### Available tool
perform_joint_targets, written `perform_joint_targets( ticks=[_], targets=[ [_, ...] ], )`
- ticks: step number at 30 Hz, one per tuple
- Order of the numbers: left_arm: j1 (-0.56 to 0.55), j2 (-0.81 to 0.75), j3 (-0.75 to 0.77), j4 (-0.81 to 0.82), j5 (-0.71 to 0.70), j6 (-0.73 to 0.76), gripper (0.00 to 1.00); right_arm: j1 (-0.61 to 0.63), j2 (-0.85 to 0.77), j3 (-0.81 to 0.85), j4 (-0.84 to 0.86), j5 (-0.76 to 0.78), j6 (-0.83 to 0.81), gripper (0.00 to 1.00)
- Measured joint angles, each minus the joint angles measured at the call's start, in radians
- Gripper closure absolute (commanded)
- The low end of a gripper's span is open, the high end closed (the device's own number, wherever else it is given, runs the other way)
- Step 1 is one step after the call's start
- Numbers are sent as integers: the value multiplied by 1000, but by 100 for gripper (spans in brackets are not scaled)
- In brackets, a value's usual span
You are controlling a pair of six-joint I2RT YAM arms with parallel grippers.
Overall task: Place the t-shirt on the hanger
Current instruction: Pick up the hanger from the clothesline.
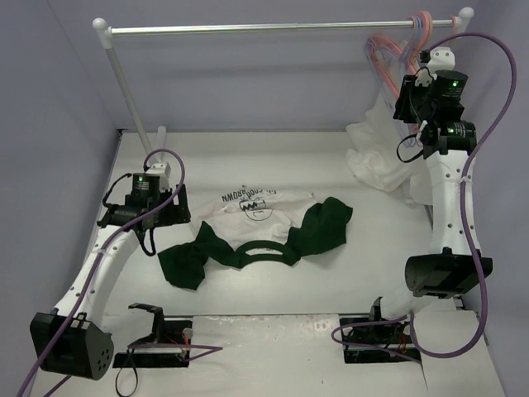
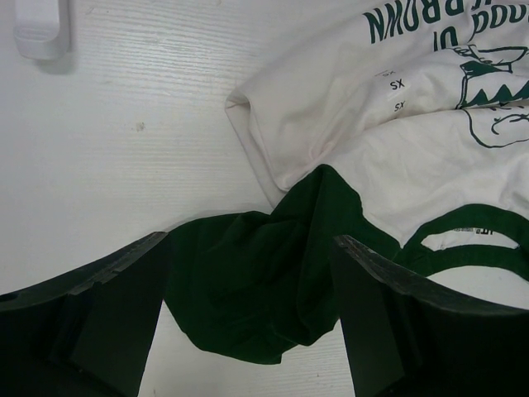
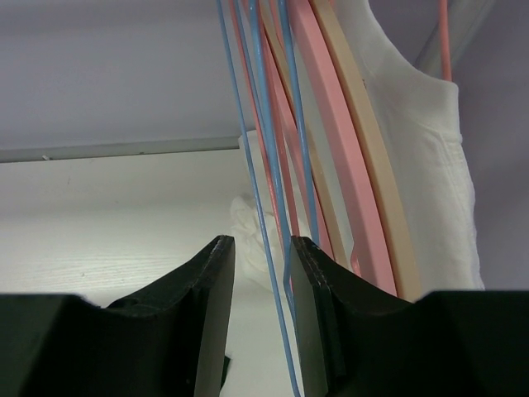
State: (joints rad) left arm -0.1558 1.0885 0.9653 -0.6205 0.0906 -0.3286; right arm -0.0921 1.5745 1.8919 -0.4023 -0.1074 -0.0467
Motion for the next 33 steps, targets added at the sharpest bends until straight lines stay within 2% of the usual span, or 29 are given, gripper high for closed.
perform_joint_targets(
  ticks=[8, 15, 21, 25, 33],
  targets=[
    [0, 8, 0, 0, 11, 2, 23, 0, 28, 0, 29, 22, -7, 67],
    [0, 13, 0, 0, 17, 3, 23, 0, 42, -3, 46, 31, -9, 72],
    [0, 13, 0, 1, 18, 3, 23, 0, 43, -5, 47, 32, -11, 87],
    [0, 13, 0, 1, 22, 3, 23, 0, 43, -5, 47, 27, -14, 100],
    [0, 13, 0, 1, 29, 3, 23, 0, 43, -5, 47, -2, -14, 100]
  ],
)
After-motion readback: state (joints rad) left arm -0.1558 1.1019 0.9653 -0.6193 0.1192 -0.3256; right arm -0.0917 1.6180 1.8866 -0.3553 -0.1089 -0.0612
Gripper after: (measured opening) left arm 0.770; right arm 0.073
